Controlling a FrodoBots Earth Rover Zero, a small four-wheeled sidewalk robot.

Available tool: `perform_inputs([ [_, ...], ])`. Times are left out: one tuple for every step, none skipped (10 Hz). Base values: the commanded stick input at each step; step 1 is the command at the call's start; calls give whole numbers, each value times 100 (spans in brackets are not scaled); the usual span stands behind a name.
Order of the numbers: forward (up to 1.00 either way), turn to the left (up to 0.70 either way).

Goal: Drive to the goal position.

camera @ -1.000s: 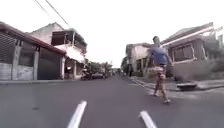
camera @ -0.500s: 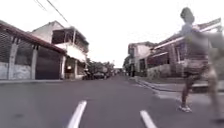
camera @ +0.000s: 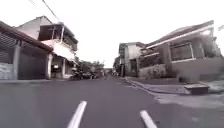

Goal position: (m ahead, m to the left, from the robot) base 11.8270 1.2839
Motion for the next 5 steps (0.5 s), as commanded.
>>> perform_inputs([
  [100,0],
  [100,0],
  [100,0],
  [100,0],
  [100,0],
])
